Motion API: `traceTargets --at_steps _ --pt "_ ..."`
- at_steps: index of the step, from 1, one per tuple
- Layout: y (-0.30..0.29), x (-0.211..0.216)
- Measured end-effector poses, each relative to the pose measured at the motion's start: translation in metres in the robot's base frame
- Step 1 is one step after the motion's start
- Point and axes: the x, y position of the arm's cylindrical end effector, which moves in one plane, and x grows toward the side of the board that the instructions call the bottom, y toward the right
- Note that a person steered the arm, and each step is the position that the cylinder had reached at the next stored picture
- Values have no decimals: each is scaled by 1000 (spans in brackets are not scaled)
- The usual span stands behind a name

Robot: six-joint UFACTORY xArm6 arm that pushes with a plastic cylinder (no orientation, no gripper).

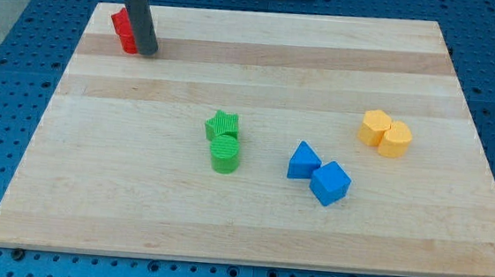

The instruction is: Move the arm parallel to the left of the green blocks

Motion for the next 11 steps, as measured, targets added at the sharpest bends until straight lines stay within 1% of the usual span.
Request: traceTargets --at_steps 3,4,7,9,11 --pt "-12 0" --pt "-7 10" --pt "39 74" --pt "40 121" --pt "45 152"
